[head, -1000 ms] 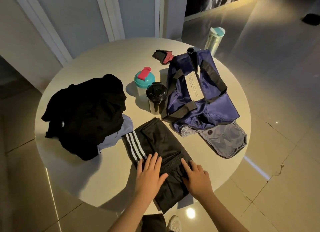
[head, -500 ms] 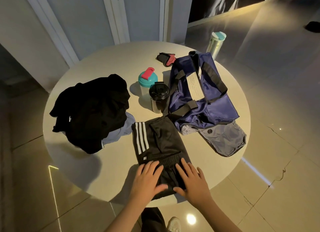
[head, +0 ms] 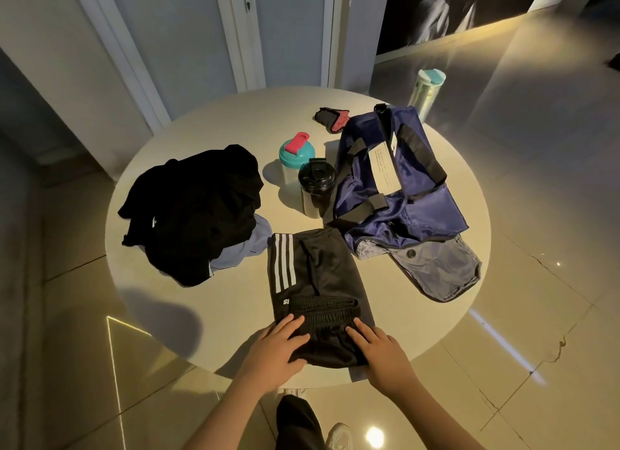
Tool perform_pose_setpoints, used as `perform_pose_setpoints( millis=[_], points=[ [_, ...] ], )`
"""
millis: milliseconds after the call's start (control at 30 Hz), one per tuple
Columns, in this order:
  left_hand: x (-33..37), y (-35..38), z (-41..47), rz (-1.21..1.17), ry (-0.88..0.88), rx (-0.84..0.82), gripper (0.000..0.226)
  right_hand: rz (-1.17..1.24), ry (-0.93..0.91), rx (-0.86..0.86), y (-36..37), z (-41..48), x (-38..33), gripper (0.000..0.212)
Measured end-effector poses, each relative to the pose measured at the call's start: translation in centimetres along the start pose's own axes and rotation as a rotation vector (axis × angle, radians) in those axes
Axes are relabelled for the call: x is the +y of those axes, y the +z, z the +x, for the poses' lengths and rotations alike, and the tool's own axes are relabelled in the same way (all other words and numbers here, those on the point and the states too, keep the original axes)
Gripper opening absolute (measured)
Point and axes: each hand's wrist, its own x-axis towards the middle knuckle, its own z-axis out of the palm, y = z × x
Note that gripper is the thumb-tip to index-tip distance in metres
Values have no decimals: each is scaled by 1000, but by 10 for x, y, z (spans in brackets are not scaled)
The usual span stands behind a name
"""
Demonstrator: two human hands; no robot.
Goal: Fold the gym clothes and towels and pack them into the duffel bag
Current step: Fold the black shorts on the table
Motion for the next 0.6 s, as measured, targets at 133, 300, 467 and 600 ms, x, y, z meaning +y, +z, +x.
perform_pose_setpoints(
  millis=[133, 300, 467, 600],
  points=[
    [11, -32, 0, -279, -119, 11, 36, 177, 20, 75, -11, 4, 0, 45],
    [11, -81, 11, -442, -250, 69, 21, 464, 174, 258, -50, 22, -2, 23],
    [-4, -103, 50, -405, -358, 184, 26, 631, 198, 378, -88, 55, -5, 28],
    [-23, -110, 87, -338, -407, 251, 32, 760, 234, 254, -108, 86, 0, 61]
  ],
)
